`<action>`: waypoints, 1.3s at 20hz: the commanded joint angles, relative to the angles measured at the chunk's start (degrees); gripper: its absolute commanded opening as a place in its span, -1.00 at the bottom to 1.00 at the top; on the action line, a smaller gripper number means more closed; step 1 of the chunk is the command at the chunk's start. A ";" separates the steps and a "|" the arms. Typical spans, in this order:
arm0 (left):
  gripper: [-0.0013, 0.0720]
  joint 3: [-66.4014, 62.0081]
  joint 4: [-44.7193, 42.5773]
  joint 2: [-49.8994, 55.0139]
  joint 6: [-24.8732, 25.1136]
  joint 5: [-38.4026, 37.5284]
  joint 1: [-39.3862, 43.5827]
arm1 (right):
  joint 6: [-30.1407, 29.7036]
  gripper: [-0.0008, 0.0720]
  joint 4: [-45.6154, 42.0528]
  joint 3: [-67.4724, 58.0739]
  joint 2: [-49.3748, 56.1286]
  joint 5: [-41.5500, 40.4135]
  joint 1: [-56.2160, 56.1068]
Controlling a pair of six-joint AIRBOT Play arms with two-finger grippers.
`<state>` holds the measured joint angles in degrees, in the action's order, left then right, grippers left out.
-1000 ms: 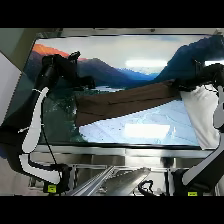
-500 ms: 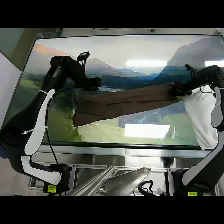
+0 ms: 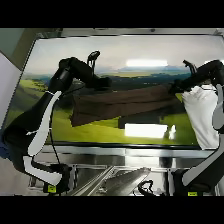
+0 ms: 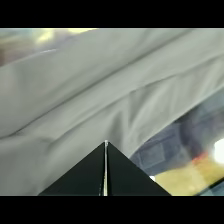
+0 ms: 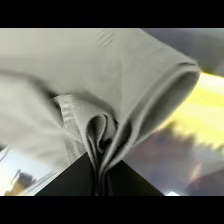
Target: Fold the shirts.
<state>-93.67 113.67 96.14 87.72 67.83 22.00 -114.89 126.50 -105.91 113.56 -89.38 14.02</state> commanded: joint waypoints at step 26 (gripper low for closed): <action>-0.91 -24.06 10.43 -0.76 1.79 19.61 -2.14 | 16.04 -0.92 2.32 6.45 -29.99 -3.08 -16.85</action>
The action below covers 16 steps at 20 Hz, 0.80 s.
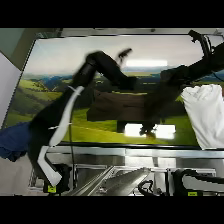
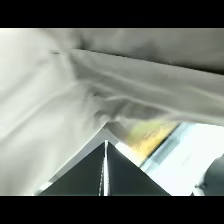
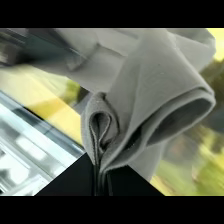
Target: Fold the shirts.
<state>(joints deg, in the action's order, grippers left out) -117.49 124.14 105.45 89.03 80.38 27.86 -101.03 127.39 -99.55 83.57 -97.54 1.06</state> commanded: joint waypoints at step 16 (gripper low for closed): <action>-0.91 41.90 -0.02 -72.43 6.56 -1.62 -40.37 | 8.26 0.95 2.23 2.01 25.38 53.35 -38.64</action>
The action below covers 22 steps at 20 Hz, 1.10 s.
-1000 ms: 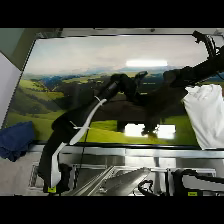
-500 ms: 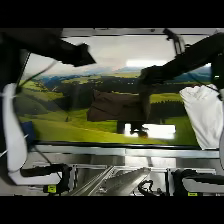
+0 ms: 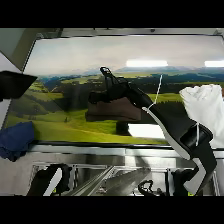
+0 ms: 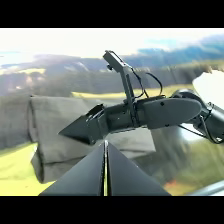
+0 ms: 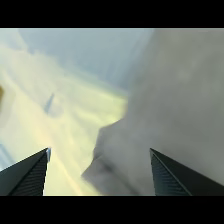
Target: Fold the shirts.
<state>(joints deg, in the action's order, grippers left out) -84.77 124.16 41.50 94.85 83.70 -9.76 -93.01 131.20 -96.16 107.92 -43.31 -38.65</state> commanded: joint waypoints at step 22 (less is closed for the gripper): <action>-0.91 19.50 0.50 -18.38 -1.03 -9.99 -3.98 | -8.22 0.83 4.09 18.78 -1.09 -22.25 28.02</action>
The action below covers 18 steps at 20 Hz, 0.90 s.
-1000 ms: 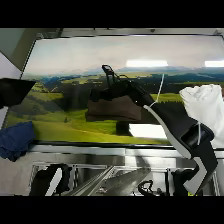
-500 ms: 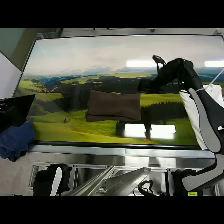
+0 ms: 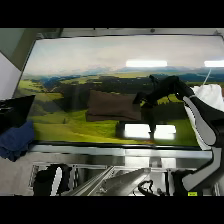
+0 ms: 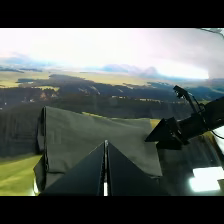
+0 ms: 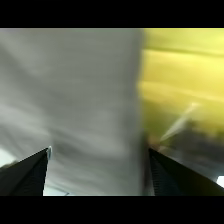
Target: Fold the shirts.
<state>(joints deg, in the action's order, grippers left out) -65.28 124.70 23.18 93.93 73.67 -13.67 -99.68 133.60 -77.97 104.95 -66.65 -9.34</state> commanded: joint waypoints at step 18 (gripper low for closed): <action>-0.91 0.00 -0.17 -0.07 -0.02 -0.44 -0.07 | 3.15 -0.93 2.67 -11.93 -21.66 -8.15 38.32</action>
<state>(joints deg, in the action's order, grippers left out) -65.28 124.60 23.16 93.80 73.41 -13.67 -98.78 136.27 -89.01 87.70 -71.40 17.37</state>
